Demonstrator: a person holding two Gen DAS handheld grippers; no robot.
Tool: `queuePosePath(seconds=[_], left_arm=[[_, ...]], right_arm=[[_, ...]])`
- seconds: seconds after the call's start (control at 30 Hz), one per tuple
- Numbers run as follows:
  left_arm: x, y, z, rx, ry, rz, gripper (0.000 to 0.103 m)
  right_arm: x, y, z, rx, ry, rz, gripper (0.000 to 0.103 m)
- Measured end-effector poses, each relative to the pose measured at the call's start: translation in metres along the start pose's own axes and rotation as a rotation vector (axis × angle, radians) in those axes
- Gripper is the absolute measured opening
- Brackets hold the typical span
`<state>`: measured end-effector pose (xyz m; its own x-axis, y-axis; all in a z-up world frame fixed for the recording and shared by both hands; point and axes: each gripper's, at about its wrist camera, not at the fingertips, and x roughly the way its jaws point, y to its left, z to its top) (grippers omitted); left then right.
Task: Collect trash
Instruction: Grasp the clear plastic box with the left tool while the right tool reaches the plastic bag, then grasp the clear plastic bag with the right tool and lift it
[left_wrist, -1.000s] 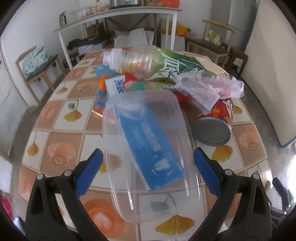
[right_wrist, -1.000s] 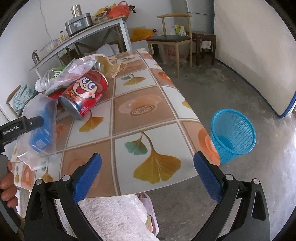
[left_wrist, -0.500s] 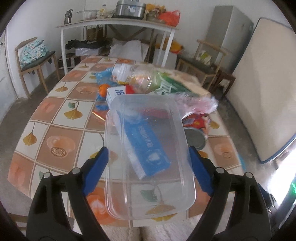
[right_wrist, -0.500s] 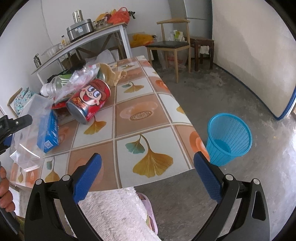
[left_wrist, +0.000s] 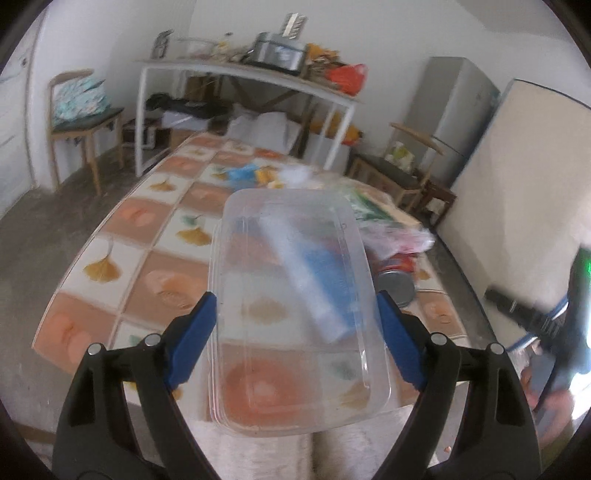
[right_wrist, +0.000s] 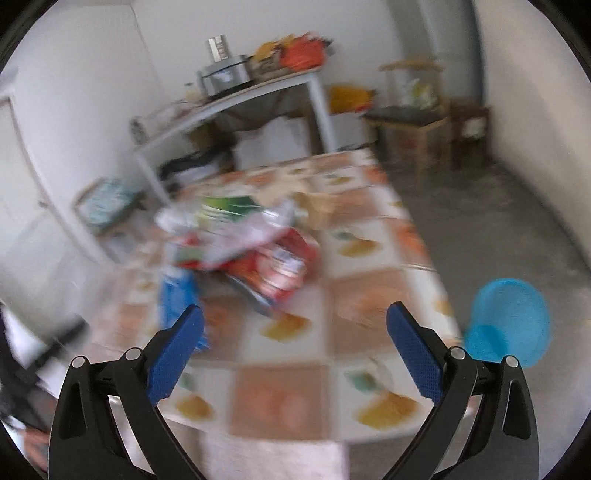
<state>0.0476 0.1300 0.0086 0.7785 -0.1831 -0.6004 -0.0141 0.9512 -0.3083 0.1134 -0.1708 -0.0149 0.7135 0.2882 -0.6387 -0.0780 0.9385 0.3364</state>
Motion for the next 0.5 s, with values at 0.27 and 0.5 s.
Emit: queuePosePath(seconds=[0.27,0.5], left_arm=[[0.019,0.029,-0.011,-0.044,0.049,0.001,0.082],[0.033,0.033,-0.017,-0.022,0.072,-0.031,0.081]], right_arm=[[0.093,-0.019,0.056,0.250,0.178,0.181,0.080],[0.135,-0.025,0.068,0.355,0.236,0.239,0.066]])
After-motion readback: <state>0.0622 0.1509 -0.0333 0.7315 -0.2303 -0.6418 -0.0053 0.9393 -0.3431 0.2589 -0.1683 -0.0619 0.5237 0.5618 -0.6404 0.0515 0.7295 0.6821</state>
